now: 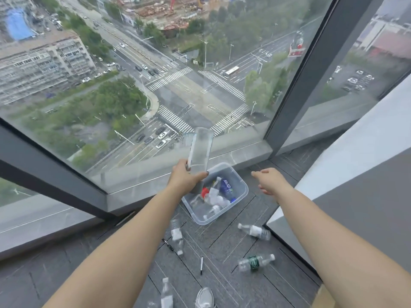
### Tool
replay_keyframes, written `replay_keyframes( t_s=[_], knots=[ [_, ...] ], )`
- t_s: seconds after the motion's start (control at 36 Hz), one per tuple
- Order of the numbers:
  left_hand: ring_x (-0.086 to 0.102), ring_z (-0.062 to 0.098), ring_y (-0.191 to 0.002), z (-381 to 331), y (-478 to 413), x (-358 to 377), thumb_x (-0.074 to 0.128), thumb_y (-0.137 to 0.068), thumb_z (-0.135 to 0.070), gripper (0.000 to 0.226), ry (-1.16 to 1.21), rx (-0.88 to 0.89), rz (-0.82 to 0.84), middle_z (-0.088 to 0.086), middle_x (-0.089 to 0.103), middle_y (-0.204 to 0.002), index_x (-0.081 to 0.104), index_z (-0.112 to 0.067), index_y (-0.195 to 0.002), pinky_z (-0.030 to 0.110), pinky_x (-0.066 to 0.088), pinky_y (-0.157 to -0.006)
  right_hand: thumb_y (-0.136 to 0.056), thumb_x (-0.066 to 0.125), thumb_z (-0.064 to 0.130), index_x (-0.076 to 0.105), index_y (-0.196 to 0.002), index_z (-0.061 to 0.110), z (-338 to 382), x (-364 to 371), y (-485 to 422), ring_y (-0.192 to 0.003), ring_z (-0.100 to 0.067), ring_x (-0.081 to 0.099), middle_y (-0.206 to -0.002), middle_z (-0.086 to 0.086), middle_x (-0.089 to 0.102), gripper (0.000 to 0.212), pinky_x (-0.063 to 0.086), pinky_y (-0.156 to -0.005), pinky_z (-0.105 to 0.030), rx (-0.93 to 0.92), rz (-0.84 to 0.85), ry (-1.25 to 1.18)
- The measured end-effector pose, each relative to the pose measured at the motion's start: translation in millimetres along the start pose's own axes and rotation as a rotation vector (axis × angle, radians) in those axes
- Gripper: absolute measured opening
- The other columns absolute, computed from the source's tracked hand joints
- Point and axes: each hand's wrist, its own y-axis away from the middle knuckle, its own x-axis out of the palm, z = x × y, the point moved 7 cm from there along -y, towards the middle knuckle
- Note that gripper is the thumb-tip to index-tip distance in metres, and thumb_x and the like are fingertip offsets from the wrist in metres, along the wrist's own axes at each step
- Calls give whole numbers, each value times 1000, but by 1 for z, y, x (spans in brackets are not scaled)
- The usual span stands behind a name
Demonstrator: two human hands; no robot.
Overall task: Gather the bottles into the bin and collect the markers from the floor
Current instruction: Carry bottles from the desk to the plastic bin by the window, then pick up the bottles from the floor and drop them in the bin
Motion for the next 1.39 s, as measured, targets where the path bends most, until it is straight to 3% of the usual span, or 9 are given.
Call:
replay_keyframes(
  t_s=[0.11, 0.19, 0.25, 0.39, 0.53, 0.86, 1.06, 1.17, 1.39],
  knots=[
    [61, 28, -101, -2, -15, 5, 76, -41, -59, 85, -36, -27, -4, 6, 54, -118, 46, -27, -114, 48, 55, -86, -86, 59, 23, 41, -129, -15, 6, -6, 1, -89, -14, 35, -130, -35, 47, 60, 51, -86, -49, -18, -2, -29],
    [61, 28, -99, -7, -20, 10, 79, -57, -49, 68, -78, -27, -3, 6, 56, -114, 48, -22, -112, 48, 54, -87, -87, 59, 22, 41, -128, -16, 8, -9, -2, -116, -21, 28, -131, -35, 45, 59, 38, -101, -61, -30, -9, -31],
    [62, 28, -98, -13, -22, 13, 77, -59, -48, 64, -89, -22, -9, 8, 58, -114, 50, -21, -110, 48, 54, -87, -88, 59, 25, 46, -123, -16, 8, -11, -6, -84, -16, 42, -125, -35, 51, 56, 40, -102, -58, -32, 1, -40],
    [33, 33, -137, -30, -29, 18, 50, -90, -47, 68, -310, 7, -41, 14, 33, -150, 28, -16, -146, 46, 29, -113, -90, 60, 28, 57, -109, -7, 1, -13, -16, -91, -23, 56, -98, -11, 58, 41, 49, -95, -44, -40, 35, -81],
    [6, 29, -148, -21, -35, 14, 35, -96, -52, 71, -410, -34, -50, 10, 4, -161, 9, -20, -153, 43, 7, -119, -91, 59, 27, 49, -120, -16, -6, -16, -17, -84, -22, 50, -101, -31, 59, 53, 45, -101, -48, -45, 31, -79],
    [20, 31, -144, 0, -8, 17, 41, -95, -48, 68, -333, -56, -120, 10, 22, -157, 21, -15, -151, 45, 19, -117, -86, 63, 33, 59, -109, 11, -38, -24, -24, -91, -21, 54, -102, -6, 58, 32, 49, -87, -42, -50, 83, -18],
    [27, 33, -141, 21, 47, 28, 45, -94, -46, 65, -242, -98, -210, 12, 27, -154, 29, -15, -148, 44, 24, -115, -86, 63, 29, 59, -96, -4, -65, -39, -4, -77, -22, 47, -86, -9, 54, 35, 43, -73, -37, -71, 138, -4],
    [33, 33, -137, 42, 106, 34, 45, -95, -45, 61, -194, -117, -315, 14, 32, -151, 32, -14, -146, 43, 30, -112, -81, 60, 30, 55, -82, -7, -84, -43, 14, -74, -22, 32, -79, -8, 38, 37, 27, -67, -33, -144, 224, 50],
    [53, 21, -118, 123, 278, 36, 58, -90, -34, 49, 55, -188, -572, 3, 53, -131, 46, -14, -133, 33, 42, -99, -92, 57, 20, 50, -80, 13, -108, -7, 95, -76, -21, 42, -81, -11, 46, 15, 35, -70, -33, -281, 444, 174]
  ],
)
